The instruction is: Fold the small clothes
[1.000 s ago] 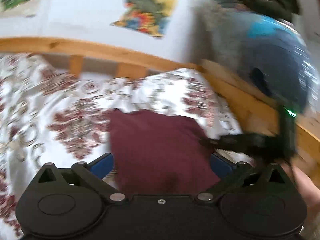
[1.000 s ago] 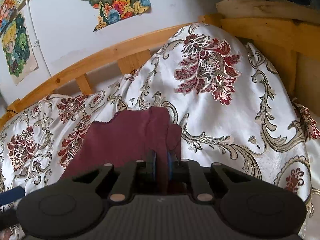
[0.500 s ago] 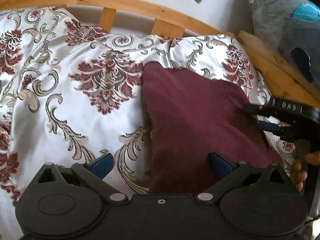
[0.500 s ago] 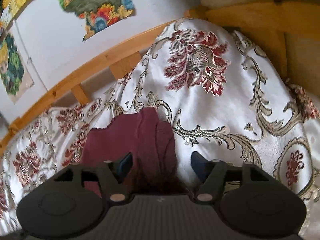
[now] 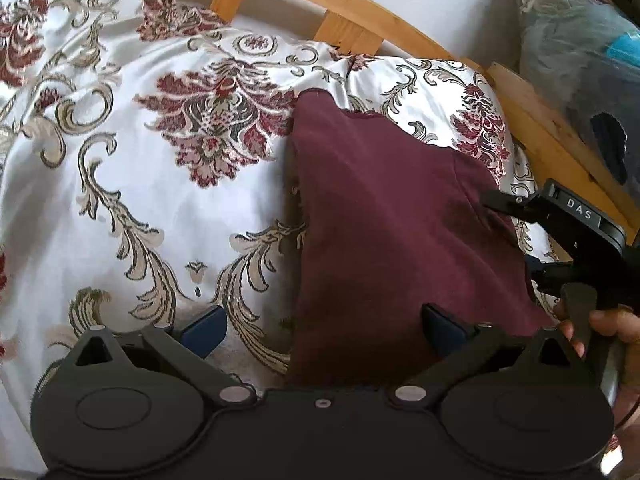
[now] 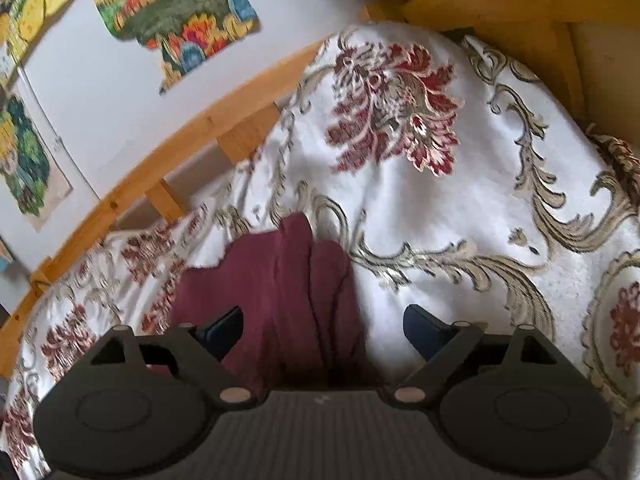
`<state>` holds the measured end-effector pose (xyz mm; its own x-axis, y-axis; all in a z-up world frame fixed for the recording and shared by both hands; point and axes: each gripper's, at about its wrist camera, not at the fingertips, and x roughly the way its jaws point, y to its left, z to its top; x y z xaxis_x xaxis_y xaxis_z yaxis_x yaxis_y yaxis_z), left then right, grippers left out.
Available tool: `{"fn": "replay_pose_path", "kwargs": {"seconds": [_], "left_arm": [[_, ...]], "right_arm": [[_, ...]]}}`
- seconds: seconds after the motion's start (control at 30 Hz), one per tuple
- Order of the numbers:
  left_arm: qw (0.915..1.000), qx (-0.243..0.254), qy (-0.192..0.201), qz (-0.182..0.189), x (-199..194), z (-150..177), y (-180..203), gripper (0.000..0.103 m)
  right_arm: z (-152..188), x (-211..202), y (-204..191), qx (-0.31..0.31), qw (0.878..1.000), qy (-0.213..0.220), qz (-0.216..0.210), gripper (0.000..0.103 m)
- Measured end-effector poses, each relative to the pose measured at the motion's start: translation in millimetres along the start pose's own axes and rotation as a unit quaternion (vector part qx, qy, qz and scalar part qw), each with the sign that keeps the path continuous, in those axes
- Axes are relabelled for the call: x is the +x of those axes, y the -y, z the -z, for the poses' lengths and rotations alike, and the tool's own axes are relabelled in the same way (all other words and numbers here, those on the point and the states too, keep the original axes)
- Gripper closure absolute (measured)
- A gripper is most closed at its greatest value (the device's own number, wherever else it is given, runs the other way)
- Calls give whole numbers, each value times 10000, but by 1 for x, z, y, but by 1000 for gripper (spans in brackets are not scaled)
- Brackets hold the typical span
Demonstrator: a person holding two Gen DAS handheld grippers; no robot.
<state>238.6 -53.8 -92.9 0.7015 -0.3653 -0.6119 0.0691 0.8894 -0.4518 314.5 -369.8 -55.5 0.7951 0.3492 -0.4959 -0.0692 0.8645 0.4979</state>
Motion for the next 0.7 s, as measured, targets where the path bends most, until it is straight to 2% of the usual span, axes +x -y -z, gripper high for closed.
{"fn": "replay_pose_path", "kwargs": {"seconds": [0.17, 0.47, 0.53, 0.6, 0.7], "left_arm": [[9999, -92, -74, 48, 1, -1, -2, 1], [9998, -140, -80, 81, 1, -1, -3, 1], [9998, -137, -79, 79, 1, -1, -3, 0], [9998, -140, -80, 80, 1, -1, -4, 0], [9998, -139, -82, 78, 1, -1, -4, 0]], "right_arm": [[-4, 11, -3, -219, 9995, 153, -145, 17], [-2, 19, 2, -5, 9998, 122, -125, 24], [-3, 16, 3, 19, 9997, 237, -73, 33], [-4, 13, 1, -63, 9994, 350, -6, 59], [-4, 11, -5, -315, 9983, 478, -57, 76]]}}
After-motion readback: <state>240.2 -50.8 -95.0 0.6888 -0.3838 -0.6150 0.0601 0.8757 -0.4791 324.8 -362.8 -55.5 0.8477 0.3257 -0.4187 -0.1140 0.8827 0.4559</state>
